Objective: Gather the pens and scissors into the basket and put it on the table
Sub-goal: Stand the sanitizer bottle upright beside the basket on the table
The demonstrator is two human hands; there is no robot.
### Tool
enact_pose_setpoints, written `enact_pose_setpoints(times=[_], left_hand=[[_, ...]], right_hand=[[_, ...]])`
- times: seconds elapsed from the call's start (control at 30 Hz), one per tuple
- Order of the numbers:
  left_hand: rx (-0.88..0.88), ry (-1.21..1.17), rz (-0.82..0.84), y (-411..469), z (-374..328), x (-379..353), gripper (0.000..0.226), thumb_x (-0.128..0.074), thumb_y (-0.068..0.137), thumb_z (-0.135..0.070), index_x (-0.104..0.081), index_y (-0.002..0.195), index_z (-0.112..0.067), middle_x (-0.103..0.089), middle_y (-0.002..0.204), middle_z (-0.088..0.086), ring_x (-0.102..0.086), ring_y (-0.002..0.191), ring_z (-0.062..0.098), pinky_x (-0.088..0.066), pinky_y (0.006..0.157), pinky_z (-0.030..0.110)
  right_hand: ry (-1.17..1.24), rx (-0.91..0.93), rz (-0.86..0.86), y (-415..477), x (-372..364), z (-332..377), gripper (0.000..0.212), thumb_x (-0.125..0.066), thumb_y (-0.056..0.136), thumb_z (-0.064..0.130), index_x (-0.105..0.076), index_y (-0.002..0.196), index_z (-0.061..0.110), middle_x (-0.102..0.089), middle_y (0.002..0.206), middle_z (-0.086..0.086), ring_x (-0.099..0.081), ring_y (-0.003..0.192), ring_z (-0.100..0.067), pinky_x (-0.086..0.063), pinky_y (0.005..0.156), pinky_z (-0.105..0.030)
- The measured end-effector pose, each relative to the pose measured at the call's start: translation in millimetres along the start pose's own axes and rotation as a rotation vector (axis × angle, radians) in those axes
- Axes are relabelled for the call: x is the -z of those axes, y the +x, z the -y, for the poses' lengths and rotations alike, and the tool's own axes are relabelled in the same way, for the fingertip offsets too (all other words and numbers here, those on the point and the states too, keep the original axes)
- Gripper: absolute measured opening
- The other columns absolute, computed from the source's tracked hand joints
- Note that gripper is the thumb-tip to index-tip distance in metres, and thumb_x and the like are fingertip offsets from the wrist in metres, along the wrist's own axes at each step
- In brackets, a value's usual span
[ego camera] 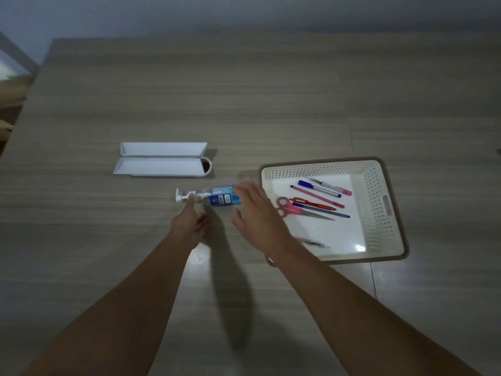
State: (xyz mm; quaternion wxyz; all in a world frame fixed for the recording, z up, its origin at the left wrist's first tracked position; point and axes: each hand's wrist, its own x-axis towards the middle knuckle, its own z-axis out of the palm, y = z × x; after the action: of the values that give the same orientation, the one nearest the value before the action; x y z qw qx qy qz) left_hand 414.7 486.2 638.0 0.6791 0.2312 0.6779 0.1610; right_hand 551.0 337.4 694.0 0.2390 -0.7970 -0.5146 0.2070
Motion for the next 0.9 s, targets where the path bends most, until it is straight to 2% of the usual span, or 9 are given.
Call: enact_pose_setpoints(times=[0.1,0.17,0.23,0.37,0.47,0.6,0.7,0.8,0.9], left_hand=[[-0.075,-0.058,0.029,11,-4,-4,0.027,-0.075,0.102,-0.035,-0.069,0.096,-0.009,-0.075,0.090,0.019,-0.071,0.057,0.010,-0.062,0.053,0.023],[-0.088,-0.106,0.065,16,-8,-7,0.027,-0.069,0.107,-0.026,-0.074,0.120,-0.003,-0.078,0.126,0.025,-0.071,0.073,0.011,-0.063,0.065,0.023],[-0.047,-0.154,0.112,16,-14,-8,0.028,-0.064,0.110,-0.025,-0.071,0.132,-0.008,-0.074,0.138,0.014,-0.072,0.087,0.012,-0.061,0.079,0.023],[-0.011,-0.186,0.177,-1,-19,-1,0.011,-0.063,0.110,-0.020,-0.069,0.112,-0.011,-0.079,0.091,0.000,-0.074,0.075,0.007,-0.063,0.070,0.022],[-0.230,-0.060,0.150,-23,-19,-2,0.024,-0.072,0.105,-0.019,-0.067,0.127,-0.012,-0.077,0.106,0.003,-0.076,0.089,0.011,-0.067,0.076,0.024],[-0.516,0.076,0.136,-53,-23,-18,0.029,-0.081,0.097,-0.015,-0.076,0.123,-0.003,-0.082,0.114,0.007,-0.081,0.105,0.022,-0.066,0.096,0.041],[-0.821,0.374,0.119,-67,-23,-32,0.032,-0.084,0.093,-0.020,-0.079,0.124,-0.014,-0.082,0.117,0.001,-0.080,0.108,0.015,-0.062,0.097,0.028],[-1.033,0.585,0.124,-69,-20,-44,0.038,-0.084,0.092,-0.019,-0.077,0.130,-0.013,-0.074,0.116,-0.006,-0.073,0.105,0.008,-0.051,0.090,0.005],[-1.077,0.670,0.126,-68,-19,-52,0.040,-0.084,0.093,-0.023,-0.075,0.132,-0.016,-0.071,0.115,-0.010,-0.068,0.102,0.005,-0.050,0.090,0.013]], right_hand=[[-0.038,-0.041,0.117,33,-34,14,0.070,-0.060,0.109,0.019,-0.033,0.174,0.017,-0.026,0.184,-0.006,-0.010,0.174,-0.032,-0.021,0.139,-0.052],[-0.058,-0.116,0.164,45,-50,13,0.079,-0.063,0.108,0.019,-0.023,0.177,0.021,-0.015,0.187,-0.002,0.000,0.174,-0.033,-0.019,0.138,-0.056],[-0.064,-0.154,0.165,48,-57,11,0.083,-0.065,0.107,0.018,-0.021,0.178,0.019,-0.012,0.187,-0.002,0.004,0.174,-0.033,-0.018,0.139,-0.057],[-0.050,-0.197,0.140,38,-61,12,0.081,-0.062,0.109,0.019,-0.020,0.178,0.021,-0.010,0.187,-0.003,0.004,0.174,-0.034,-0.015,0.139,-0.057],[-0.019,-0.244,0.060,30,-53,16,0.080,-0.066,0.108,0.021,-0.024,0.176,0.020,-0.018,0.184,-0.005,-0.009,0.173,-0.034,-0.022,0.138,-0.053],[0.169,-0.329,-0.062,28,-42,21,0.079,-0.075,0.103,0.018,-0.033,0.170,0.012,-0.036,0.173,-0.012,-0.040,0.160,-0.030,-0.042,0.127,-0.037],[0.335,-0.439,-0.052,29,-32,25,0.076,-0.075,0.104,0.023,-0.035,0.167,0.012,-0.050,0.164,-0.011,-0.059,0.145,-0.028,-0.048,0.115,-0.029],[0.376,-0.453,-0.109,23,-17,21,0.050,-0.070,0.107,0.023,-0.054,0.153,0.014,-0.069,0.143,-0.008,-0.073,0.124,-0.025,-0.061,0.103,-0.034],[0.328,-0.417,-0.276,8,9,6,0.033,-0.062,0.111,0.023,-0.067,0.142,0.013,-0.074,0.138,-0.008,-0.073,0.123,-0.023,-0.057,0.095,-0.028]])
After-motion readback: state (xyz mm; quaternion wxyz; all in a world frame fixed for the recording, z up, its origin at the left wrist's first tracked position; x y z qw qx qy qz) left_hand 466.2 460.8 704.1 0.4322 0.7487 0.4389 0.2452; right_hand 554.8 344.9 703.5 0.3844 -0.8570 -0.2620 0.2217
